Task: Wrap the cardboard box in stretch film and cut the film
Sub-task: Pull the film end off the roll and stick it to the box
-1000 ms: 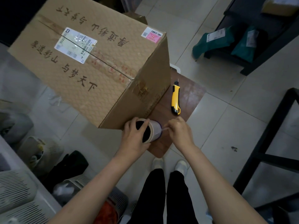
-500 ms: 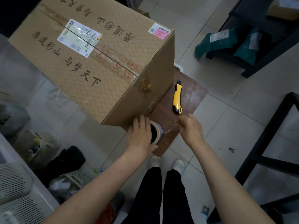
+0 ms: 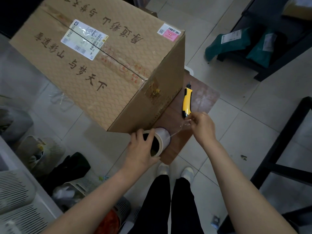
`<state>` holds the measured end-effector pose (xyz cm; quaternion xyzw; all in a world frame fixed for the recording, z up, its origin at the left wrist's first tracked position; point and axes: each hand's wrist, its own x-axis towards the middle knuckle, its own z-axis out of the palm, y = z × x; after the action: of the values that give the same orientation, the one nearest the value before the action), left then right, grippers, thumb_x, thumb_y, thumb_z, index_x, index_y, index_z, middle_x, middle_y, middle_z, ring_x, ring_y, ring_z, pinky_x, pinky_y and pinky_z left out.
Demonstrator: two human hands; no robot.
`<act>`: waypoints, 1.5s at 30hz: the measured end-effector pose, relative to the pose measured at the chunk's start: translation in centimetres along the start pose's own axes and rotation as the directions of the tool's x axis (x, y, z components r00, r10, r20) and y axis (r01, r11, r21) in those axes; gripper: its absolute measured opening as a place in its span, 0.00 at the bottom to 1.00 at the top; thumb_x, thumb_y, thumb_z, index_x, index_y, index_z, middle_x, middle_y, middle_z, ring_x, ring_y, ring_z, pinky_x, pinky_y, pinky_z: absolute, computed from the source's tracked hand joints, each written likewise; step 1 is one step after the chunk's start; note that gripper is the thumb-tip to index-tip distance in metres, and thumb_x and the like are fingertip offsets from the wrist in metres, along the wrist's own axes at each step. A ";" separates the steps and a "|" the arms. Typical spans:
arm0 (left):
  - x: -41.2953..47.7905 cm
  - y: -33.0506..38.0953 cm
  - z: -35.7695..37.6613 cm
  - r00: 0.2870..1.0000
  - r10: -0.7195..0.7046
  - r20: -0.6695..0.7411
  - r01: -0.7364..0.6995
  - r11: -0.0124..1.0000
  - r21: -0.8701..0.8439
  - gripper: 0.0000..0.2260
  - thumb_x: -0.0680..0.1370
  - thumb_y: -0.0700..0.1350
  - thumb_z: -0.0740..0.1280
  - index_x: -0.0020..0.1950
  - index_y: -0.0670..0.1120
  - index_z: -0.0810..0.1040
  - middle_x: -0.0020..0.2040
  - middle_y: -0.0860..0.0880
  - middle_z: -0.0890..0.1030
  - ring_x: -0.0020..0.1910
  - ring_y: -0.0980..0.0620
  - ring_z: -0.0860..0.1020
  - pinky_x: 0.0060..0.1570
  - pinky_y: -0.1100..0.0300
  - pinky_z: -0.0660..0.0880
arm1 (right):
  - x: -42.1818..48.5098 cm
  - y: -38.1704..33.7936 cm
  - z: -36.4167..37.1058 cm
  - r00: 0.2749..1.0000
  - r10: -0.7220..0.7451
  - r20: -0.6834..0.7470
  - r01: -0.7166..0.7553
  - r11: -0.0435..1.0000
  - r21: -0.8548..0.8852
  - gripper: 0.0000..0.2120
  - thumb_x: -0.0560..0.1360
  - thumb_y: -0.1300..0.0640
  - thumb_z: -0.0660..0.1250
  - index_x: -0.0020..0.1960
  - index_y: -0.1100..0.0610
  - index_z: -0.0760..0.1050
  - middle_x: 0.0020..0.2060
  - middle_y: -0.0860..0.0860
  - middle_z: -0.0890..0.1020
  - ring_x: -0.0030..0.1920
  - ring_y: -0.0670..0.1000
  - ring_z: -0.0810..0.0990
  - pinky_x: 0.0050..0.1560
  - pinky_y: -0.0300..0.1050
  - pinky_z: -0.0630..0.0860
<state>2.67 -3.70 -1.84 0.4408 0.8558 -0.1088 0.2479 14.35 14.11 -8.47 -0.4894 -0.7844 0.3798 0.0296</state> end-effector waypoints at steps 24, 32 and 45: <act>0.0 0.6 -0.4 0.998 0.026 -0.056 -0.009 0.956 0.294 0.45 0.61 0.49 0.79 0.74 0.47 0.62 0.64 0.36 0.73 0.59 0.38 0.74 0.51 0.49 0.75 | 4.9 -1.8 1.9 0.997 0.011 -0.073 -0.003 0.994 0.110 0.10 0.73 0.63 0.61 0.47 0.53 0.80 0.48 0.55 0.83 0.47 0.58 0.80 0.43 0.52 0.76; 2.7 -0.5 -1.3 0.958 0.272 0.094 -0.288 0.894 0.342 0.48 0.52 0.45 0.81 0.71 0.47 0.69 0.62 0.37 0.75 0.58 0.35 0.76 0.54 0.46 0.75 | 6.4 -1.8 2.4 0.992 0.033 -0.120 -0.008 0.979 0.204 0.09 0.73 0.62 0.62 0.43 0.52 0.80 0.46 0.52 0.84 0.49 0.56 0.80 0.46 0.54 0.77; -1.0 -0.2 0.9 0.980 -0.195 -0.035 0.196 0.980 0.028 0.45 0.63 0.63 0.72 0.70 0.39 0.61 0.61 0.38 0.72 0.57 0.41 0.72 0.53 0.51 0.72 | 8.7 -3.8 3.8 0.983 0.054 -0.178 -0.004 0.963 0.269 0.06 0.73 0.63 0.63 0.41 0.57 0.78 0.43 0.54 0.83 0.46 0.57 0.80 0.41 0.50 0.74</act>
<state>3.32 -4.90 -2.07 0.3603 0.8970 -0.1388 0.2154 5.43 17.97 -11.66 -0.5253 -0.7126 0.4360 0.1620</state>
